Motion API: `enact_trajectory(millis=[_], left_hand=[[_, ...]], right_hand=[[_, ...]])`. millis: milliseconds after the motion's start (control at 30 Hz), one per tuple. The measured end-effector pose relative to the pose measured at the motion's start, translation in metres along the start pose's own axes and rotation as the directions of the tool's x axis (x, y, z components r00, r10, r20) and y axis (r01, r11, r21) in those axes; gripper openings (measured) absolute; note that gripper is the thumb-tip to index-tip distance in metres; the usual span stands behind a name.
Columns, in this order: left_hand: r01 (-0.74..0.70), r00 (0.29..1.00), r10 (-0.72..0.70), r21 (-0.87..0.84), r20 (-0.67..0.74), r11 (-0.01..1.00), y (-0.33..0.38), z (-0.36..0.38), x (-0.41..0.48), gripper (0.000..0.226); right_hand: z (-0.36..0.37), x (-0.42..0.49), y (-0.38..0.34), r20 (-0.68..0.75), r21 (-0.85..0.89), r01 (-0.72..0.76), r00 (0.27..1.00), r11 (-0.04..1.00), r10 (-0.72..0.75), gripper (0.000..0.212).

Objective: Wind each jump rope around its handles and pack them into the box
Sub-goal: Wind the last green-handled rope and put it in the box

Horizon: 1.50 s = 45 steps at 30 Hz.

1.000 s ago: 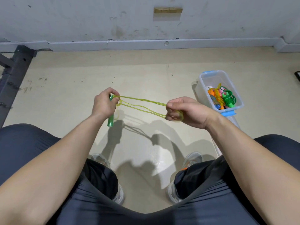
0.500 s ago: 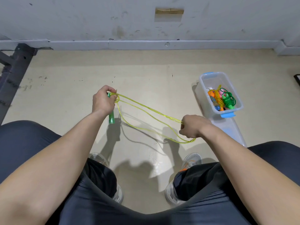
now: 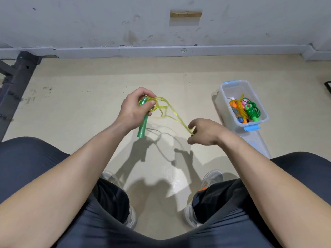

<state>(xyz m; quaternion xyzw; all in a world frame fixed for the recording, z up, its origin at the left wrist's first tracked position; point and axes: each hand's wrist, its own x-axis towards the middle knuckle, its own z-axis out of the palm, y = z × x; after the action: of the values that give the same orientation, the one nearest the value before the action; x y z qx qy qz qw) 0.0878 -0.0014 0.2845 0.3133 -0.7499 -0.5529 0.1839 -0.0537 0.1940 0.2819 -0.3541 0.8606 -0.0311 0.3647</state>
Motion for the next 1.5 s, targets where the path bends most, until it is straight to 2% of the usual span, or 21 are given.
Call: enact_trajectory(millis=[67,133,200,267,333,367,400,467,533,600,667,733,867,933,1033,1167,1233,1300,1367,1433,1500], left_hand=[[-0.037,0.999,0.037,-0.022,0.016,0.999,0.007,0.001,-0.004,0.015],[-0.074,0.997,0.075,-0.032,0.029,0.997,0.012,0.000,-0.007,0.014],[-0.106,0.993,0.108,-0.033,0.042,0.994,0.014,-0.002,-0.009,0.016],[-0.134,0.989,0.136,-0.034,0.056,0.990,0.017,-0.004,-0.010,0.020],[-0.159,0.983,0.162,-0.044,0.081,0.986,0.020,-0.005,-0.011,0.023],[-0.167,0.980,0.171,-0.047,0.098,0.985,0.021,-0.005,-0.012,0.024],[-0.172,0.977,0.177,-0.050,0.119,0.984,0.022,-0.004,-0.012,0.025],[-0.180,0.969,0.187,-0.056,0.161,0.982,0.024,-0.003,-0.013,0.027],[-0.188,0.960,0.199,-0.075,0.195,0.979,0.025,-0.001,-0.015,0.026],[-0.203,0.953,0.220,-0.097,0.208,0.974,0.026,0.002,-0.016,0.023],[-0.213,0.951,0.233,-0.114,0.204,0.970,0.027,0.004,-0.017,0.022],[-0.218,0.952,0.237,-0.116,0.194,0.969,0.026,0.006,-0.017,0.022],[-0.221,0.952,0.234,-0.084,0.195,0.972,0.025,0.010,-0.019,0.023],[-0.211,0.956,0.220,-0.065,0.192,0.975,0.022,0.009,-0.017,0.024],[-0.197,0.971,0.181,0.089,0.159,0.976,0.010,0.005,-0.013,0.021],[-0.076,0.997,0.080,0.194,-0.013,0.978,-0.011,-0.002,-0.006,0.019],[-0.009,0.996,0.026,0.191,-0.090,0.982,-0.014,-0.010,0.000,0.022],[0.021,0.996,-0.007,0.159,-0.089,0.987,-0.013,-0.016,0.004,0.022],[0.001,0.998,0.007,0.124,-0.065,0.992,-0.007,-0.014,0.003,0.020],[-0.040,0.999,0.042,0.089,-0.020,0.995,0.000,-0.006,-0.002,0.019],[-0.070,0.997,0.068,0.059,0.029,0.996,0.006,0.003,-0.006,0.017]], right_hand=[[-0.008,-0.005,-0.005,0.194,0.086,0.110,0.973,0.990,-0.125,0.058],[-0.011,-0.013,-0.012,0.409,0.113,0.181,0.888,0.977,-0.211,0.070],[-0.011,-0.018,-0.017,0.458,0.010,0.246,0.860,0.969,-0.223,0.083],[-0.010,-0.018,-0.022,0.353,-0.199,0.280,0.914,0.939,-0.198,0.080],[-0.012,-0.014,-0.022,0.110,-0.367,0.225,0.974,0.903,-0.198,0.066],[-0.015,-0.011,-0.019,-0.058,-0.349,0.161,0.979,0.923,-0.193,0.056],[-0.018,-0.007,-0.016,-0.235,-0.237,0.123,0.955,0.964,-0.179,0.041],[-0.023,0.000,-0.011,-0.522,0.082,0.228,0.839,0.970,-0.153,0.021],[-0.024,0.001,-0.017,-0.595,0.336,0.417,0.789,0.845,-0.153,0.018],[-0.019,-0.003,-0.029,-0.444,0.618,0.450,0.876,0.645,-0.187,0.013],[-0.011,-0.006,-0.037,-0.270,0.734,0.374,0.927,0.567,-0.261,0.018],[-0.005,-0.008,-0.037,-0.155,0.810,0.299,0.939,0.504,-0.308,0.021],[0.002,-0.009,-0.041,-0.103,0.901,0.244,0.924,0.359,-0.369,0.022],[0.004,-0.008,-0.044,-0.107,0.900,0.215,0.952,0.380,-0.286,0.026],[0.005,-0.003,-0.041,-0.175,0.858,0.205,0.979,0.471,-0.106,0.037],[0.008,0.004,-0.026,-0.232,0.861,0.153,0.967,0.486,0.107,0.036],[0.006,0.008,-0.014,-0.277,0.843,0.107,0.927,0.528,0.254,0.038],[0.000,0.015,0.003,-0.346,0.692,-0.004,0.876,0.722,0.336,0.032],[-0.004,0.014,0.008,-0.326,0.454,-0.207,0.866,0.866,0.378,0.021],[-0.003,0.010,0.003,-0.271,0.308,-0.333,0.867,0.891,0.417,0.037],[-0.002,0.005,-0.007,-0.292,0.304,-0.278,0.883,0.911,0.367,0.053]])
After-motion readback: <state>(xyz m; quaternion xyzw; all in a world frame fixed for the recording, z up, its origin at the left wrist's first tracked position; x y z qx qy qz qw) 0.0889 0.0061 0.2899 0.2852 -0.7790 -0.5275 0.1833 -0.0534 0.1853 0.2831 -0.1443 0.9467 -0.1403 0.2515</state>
